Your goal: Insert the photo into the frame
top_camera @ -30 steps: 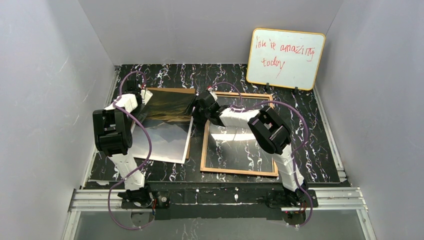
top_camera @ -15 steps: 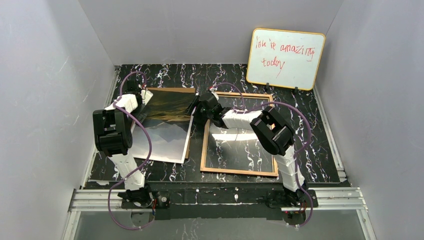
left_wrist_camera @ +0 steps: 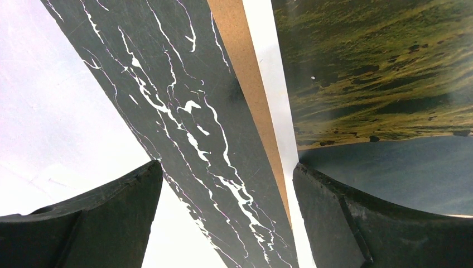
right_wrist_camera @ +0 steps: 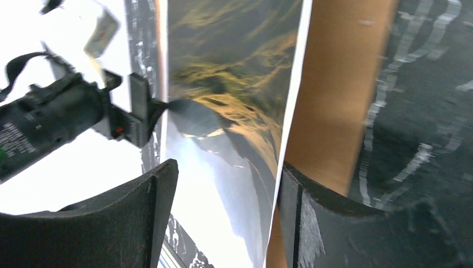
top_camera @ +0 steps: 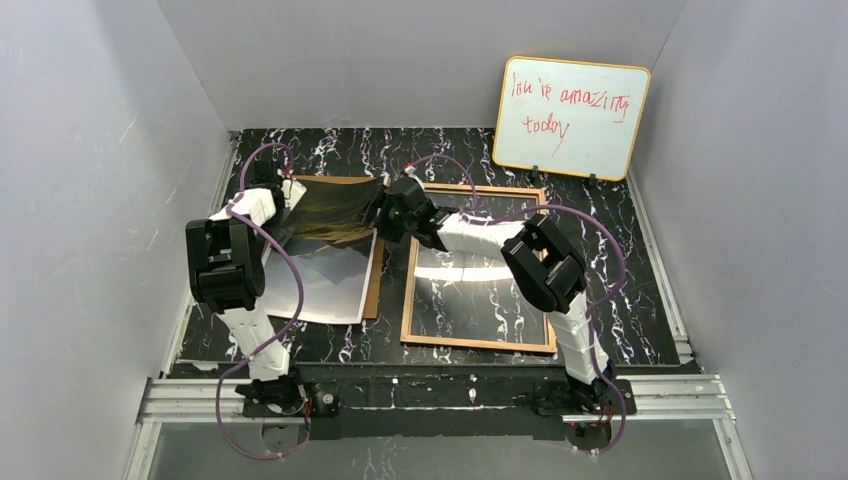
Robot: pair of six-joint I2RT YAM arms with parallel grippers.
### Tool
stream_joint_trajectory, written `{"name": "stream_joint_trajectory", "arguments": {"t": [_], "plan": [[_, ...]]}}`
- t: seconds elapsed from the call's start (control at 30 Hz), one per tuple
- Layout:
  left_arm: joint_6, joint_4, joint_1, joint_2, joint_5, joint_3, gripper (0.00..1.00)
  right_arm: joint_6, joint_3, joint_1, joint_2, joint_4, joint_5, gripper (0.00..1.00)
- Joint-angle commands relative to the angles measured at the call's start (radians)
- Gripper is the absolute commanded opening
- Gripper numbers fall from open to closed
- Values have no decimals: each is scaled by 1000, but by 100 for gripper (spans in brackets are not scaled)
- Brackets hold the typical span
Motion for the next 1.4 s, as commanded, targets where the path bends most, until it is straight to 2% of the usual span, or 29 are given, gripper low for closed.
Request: {"name": "stream_joint_trajectory", "arguments": {"t": [0.0,0.1,0.3,0.37,0.43,0.57,0.67,0.77,0.97,1.07,1.17,1.23,1.3,1.37], "plan": [[-53,-140,-18,102,193,-90,88,-94,140,30,41,-81,-22,72],[-52,-139,-18,102,193,-88,88,-105,163,32,66,-117,-31,72],[-52,-140,-19,104,191,-86,88,-69,100,32,46,6,-64,72],[-52,-140,-18,103,189,-86,87,-59,98,31,45,23,-70,68],[-52,-144,-18,100,187,-83,88,-57,98,30,45,33,-71,59],[-56,-175,-11,87,181,-41,89,-64,110,31,46,38,-77,22],[-69,-245,23,70,219,56,94,-92,125,27,36,29,-79,7],[-87,-332,70,49,258,178,98,-126,119,22,-6,25,-77,1],[-100,-388,102,-23,281,293,98,-197,61,-47,-189,-17,-154,1],[-117,-403,102,-42,302,302,98,-286,83,-100,-310,-143,-183,1],[-135,-402,102,-53,318,293,98,-421,115,-161,-464,-405,-144,1],[-155,-385,104,-60,323,284,98,-464,89,-230,-563,-507,-141,1],[-173,-362,105,-65,328,275,98,-502,87,-317,-686,-637,-111,1],[-187,-357,105,-60,331,275,98,-552,136,-396,-756,-803,-7,1]]}}
